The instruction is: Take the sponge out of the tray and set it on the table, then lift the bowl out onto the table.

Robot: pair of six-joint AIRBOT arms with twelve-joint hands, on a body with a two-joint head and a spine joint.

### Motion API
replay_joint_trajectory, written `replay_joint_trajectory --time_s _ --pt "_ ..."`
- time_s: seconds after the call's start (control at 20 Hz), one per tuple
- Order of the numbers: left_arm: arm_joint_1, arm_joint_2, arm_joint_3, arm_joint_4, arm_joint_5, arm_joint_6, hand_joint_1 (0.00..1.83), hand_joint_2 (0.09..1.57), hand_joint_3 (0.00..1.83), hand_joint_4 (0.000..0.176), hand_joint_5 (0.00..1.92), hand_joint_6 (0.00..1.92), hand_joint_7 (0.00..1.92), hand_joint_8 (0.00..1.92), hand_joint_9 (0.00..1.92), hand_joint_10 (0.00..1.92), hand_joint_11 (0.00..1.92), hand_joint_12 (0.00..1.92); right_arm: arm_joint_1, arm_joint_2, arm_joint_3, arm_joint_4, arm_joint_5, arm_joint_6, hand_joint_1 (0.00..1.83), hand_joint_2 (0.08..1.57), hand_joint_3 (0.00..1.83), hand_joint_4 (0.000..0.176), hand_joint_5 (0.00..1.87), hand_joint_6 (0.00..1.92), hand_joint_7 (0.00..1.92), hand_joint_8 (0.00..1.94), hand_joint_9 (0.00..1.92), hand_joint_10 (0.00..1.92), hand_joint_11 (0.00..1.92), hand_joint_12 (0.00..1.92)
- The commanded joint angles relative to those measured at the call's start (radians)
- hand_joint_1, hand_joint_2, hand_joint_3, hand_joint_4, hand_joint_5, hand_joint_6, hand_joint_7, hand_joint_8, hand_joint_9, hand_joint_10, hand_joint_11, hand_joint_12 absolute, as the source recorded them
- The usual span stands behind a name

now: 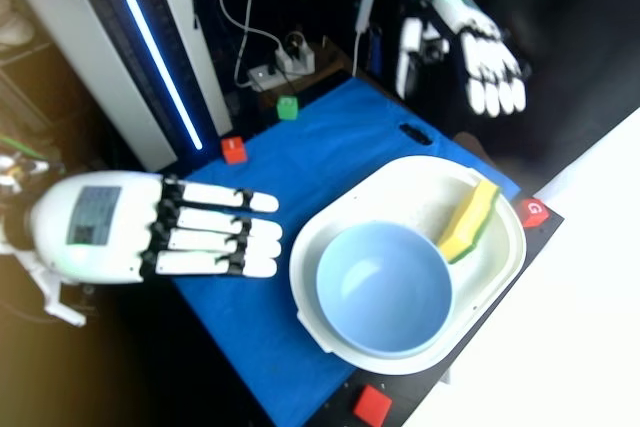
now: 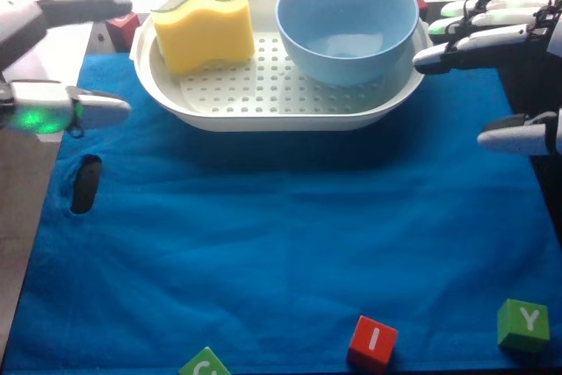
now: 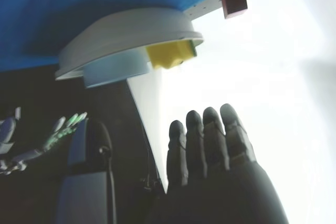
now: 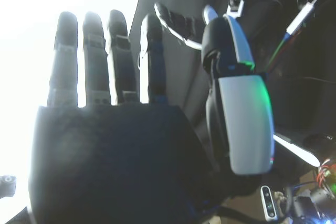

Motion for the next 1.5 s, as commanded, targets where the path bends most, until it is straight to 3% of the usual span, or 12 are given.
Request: replay_joint_trajectory --time_s 0.0,0.05,0.15,0.25,0.3,0.45,0.6,0.85,1.2,1.25,1.4,1.45 --pt "-0.037 -0.001 0.016 -0.002 -0.085 -0.007 0.80 0.97 0.00 0.062 0.40 0.00 0.40 0.00 0.38 0.00 0.02 0.87 0.011 -0.001 0.006 0.047 0.103 0.003 0.73 1.15 0.00 0.109 0.46 0.00 0.32 0.00 0.24 0.00 0.00 0.54" --pt "-0.070 -0.009 0.033 0.013 -0.056 -0.007 0.79 0.97 0.00 0.081 0.40 0.00 0.40 0.00 0.40 0.01 0.03 0.90 0.011 -0.002 0.008 0.047 0.103 0.003 0.73 1.15 0.00 0.106 0.46 0.00 0.32 0.00 0.25 0.00 0.00 0.55" --pt "-0.138 -0.040 0.082 0.042 0.019 -0.007 0.77 0.95 0.00 0.060 0.45 0.01 0.46 0.01 0.50 0.02 0.16 1.01 0.011 -0.003 0.010 0.047 0.103 0.003 0.70 1.17 0.01 0.110 0.43 0.00 0.31 0.00 0.24 0.00 0.00 0.54" --pt "-0.227 -0.100 0.155 0.087 0.144 -0.006 0.82 0.94 0.00 0.046 0.49 0.01 0.51 0.01 0.55 0.02 0.17 1.01 0.010 -0.006 0.011 0.046 0.103 0.003 0.76 1.16 0.00 0.089 0.45 0.00 0.33 0.00 0.24 0.00 0.00 0.50" --pt "-0.271 -0.129 0.192 0.118 0.205 -0.006 0.83 0.93 0.00 0.062 0.50 0.00 0.52 0.00 0.54 0.01 0.08 1.13 0.010 -0.008 0.011 0.044 0.103 0.004 0.69 1.17 0.01 0.102 0.43 0.00 0.31 0.00 0.24 0.00 0.00 0.50" --pt "-0.319 -0.169 0.229 0.137 0.263 0.017 0.86 0.92 0.00 0.052 0.51 0.00 0.57 0.01 0.55 0.00 0.01 1.11 0.010 -0.011 0.013 0.042 0.103 0.005 0.71 1.17 0.00 0.089 0.46 0.01 0.33 0.00 0.25 0.00 0.00 0.56" --pt "-0.387 -0.205 0.257 0.134 0.339 0.120 0.84 0.93 0.00 0.060 0.53 0.00 0.60 0.00 0.61 0.01 0.13 1.12 0.010 -0.014 0.017 0.042 0.103 0.006 0.71 1.16 0.00 0.100 0.46 0.00 0.33 0.00 0.26 0.00 0.00 0.56" --pt "-0.440 -0.306 0.367 0.136 0.444 0.139 0.84 0.94 0.00 0.066 0.59 0.00 0.65 0.00 0.69 0.01 0.22 1.13 0.010 -0.048 0.051 0.021 0.103 0.050 0.80 1.14 0.00 0.029 0.55 0.00 0.34 0.00 0.26 0.00 0.00 0.68" --pt "-0.451 -0.392 0.459 0.137 0.510 0.149 0.85 0.98 0.01 0.070 0.65 0.01 0.70 0.00 0.68 0.00 0.00 1.40 0.010 -0.053 0.058 0.010 0.103 0.056 0.74 1.16 0.00 0.060 0.54 0.00 0.33 0.00 0.25 0.00 0.00 0.60" --pt "-0.453 -0.410 0.478 0.138 0.524 0.149 0.90 1.00 0.00 0.041 0.71 0.01 0.75 0.01 0.73 0.02 0.10 1.35 0.010 -0.055 0.058 0.008 0.103 0.056 0.71 1.16 0.00 0.073 0.54 0.00 0.33 0.00 0.25 0.00 0.00 0.60" --pt "-0.454 -0.428 0.496 0.138 0.547 0.170 0.98 1.03 0.00 0.000 0.88 0.02 0.90 0.03 0.85 0.06 0.27 1.43 0.010 -0.057 0.058 0.005 0.103 0.056 0.72 1.17 0.00 0.083 0.53 0.00 0.33 0.00 0.23 0.00 0.00 0.51" --pt "-0.454 -0.432 0.501 0.138 0.552 0.171 1.17 1.09 0.01 0.003 1.02 0.62 0.96 0.86 0.98 0.10 0.44 1.43 0.010 -0.058 0.058 0.005 0.103 0.057 0.71 1.17 0.00 0.083 0.53 0.00 0.33 0.00 0.22 0.00 0.00 0.50"
